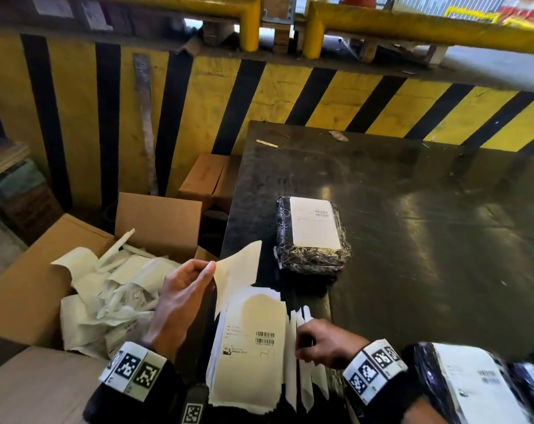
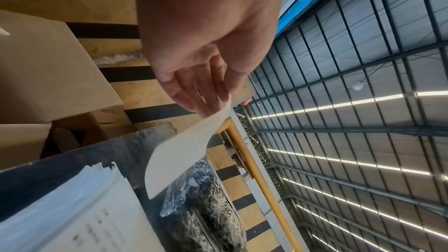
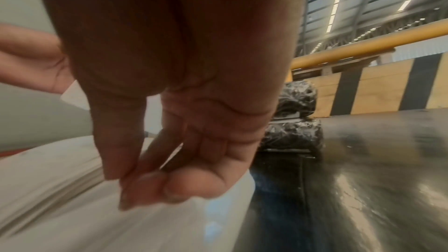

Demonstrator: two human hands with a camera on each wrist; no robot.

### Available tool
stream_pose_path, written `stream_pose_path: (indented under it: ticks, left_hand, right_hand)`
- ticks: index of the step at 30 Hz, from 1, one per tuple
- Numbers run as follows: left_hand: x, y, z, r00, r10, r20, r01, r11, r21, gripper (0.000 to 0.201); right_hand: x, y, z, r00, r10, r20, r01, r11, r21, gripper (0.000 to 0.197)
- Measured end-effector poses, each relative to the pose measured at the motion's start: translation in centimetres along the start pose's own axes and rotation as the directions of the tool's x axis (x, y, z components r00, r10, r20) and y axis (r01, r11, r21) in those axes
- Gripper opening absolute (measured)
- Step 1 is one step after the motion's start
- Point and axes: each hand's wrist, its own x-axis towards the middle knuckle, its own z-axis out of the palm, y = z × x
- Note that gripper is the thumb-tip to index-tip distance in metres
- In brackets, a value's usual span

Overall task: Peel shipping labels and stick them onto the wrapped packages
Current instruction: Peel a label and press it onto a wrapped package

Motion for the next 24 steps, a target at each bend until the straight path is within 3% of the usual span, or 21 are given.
stream_pose_path:
  ticks: [4,7,9,11,15,17,20,22,24]
  left_hand:
    - [-0.8,0.7,0.6,0.995,0.008,0.102,-0.005,0.999,-0.034,0.015]
    - [-0.5,0.8,1.6,0.982,0.071,0.174,-0.079,0.996,0.039,0.013]
    - [-0.6,0.7,2.9,0.954,0.148,0.26,-0.175,0.981,0.086,0.009]
    - [-0.9,0.5,4.4,0.909,0.208,0.362,-0.276,0.95,0.148,0.004]
    - [-1.2,0.5,6.0,0.855,0.229,0.464,-0.341,0.924,0.173,0.005]
    - [-0.7,0.5,5.6,0.874,0.229,0.428,-0.31,0.942,0.131,0.011]
    - [0.3,0.3,4.8,0.954,0.222,0.199,-0.239,0.969,0.061,0.031]
    - [1.0,0.1,4.8,0.985,0.149,0.084,-0.154,0.986,0.068,0.032]
    - [1.5,-0.2,5.2,0.99,0.05,0.13,-0.052,0.999,0.008,0.022]
  right_hand:
    - [-0.4,-0.4,-0.1,0.988,0.028,-0.153,-0.041,0.996,-0.083,0.027]
    - [-1.3,-2.2,-1.0,0.926,0.001,-0.377,0.104,0.96,0.261,0.038]
    - [-2.0,-3.8,-1.9,0.881,0.033,-0.472,0.245,0.822,0.513,0.048]
    - [-2.2,-5.3,-2.3,0.852,0.038,-0.522,0.335,0.727,0.6,0.04]
    - [-1.8,-6.1,-2.1,0.771,0.057,-0.635,0.389,0.747,0.539,0.022]
    - [-2.0,-5.9,-2.3,0.741,0.055,-0.67,0.43,0.728,0.534,0.015]
    - [-3.0,-5.6,-3.0,0.708,0.024,-0.706,0.502,0.686,0.527,0.012]
    - [-3.6,-5.1,-3.5,0.721,0.013,-0.693,0.507,0.672,0.54,0.017]
    - [-3.7,-4.4,-3.8,0.753,0.007,-0.658,0.494,0.654,0.573,0.012]
